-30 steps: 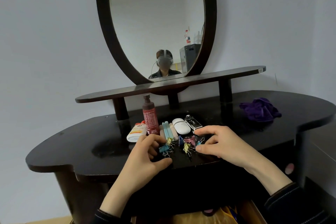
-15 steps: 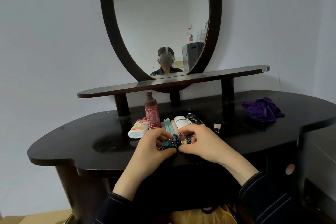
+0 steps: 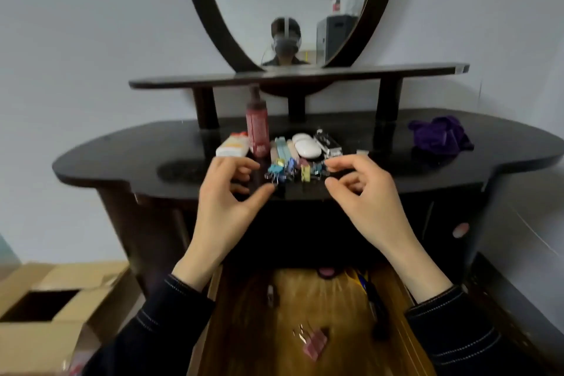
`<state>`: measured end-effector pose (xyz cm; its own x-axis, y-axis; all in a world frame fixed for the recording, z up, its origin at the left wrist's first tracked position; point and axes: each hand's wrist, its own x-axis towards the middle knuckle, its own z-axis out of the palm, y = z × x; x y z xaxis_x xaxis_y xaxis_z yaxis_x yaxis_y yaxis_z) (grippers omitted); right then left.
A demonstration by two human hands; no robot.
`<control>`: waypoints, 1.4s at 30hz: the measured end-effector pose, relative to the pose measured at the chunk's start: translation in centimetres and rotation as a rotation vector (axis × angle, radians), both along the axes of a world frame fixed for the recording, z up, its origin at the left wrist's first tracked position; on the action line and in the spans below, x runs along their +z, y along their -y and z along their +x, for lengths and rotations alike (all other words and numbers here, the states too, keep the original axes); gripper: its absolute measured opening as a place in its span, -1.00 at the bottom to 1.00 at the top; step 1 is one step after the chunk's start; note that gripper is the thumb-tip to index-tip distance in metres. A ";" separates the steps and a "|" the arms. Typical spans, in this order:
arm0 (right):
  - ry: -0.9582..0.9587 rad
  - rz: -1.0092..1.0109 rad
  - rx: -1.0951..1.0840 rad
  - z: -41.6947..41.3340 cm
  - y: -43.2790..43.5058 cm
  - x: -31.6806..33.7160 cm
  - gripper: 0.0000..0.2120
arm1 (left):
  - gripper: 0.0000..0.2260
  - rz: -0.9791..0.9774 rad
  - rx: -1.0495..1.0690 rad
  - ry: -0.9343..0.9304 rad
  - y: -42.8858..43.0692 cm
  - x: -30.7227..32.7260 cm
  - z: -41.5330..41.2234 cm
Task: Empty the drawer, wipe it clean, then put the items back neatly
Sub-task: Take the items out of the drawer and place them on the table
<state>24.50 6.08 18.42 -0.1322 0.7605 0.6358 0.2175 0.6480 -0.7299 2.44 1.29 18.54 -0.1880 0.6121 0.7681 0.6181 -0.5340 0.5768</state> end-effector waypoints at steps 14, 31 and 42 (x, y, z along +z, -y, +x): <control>0.527 -0.840 0.124 1.3 -0.4 -22.4 -0.92 | -0.85 -1.098 -0.084 -0.132 -0.5 -23.9 2.8; 0.761 -0.669 0.245 -0.9 -1.3 -26.5 -0.89 | -0.67 -0.909 0.246 -0.328 -3.4 -26.7 1.0; 0.537 -0.591 0.031 -0.2 -1.6 -25.9 -0.91 | -0.74 -0.905 0.221 -0.588 -4.7 -28.7 0.7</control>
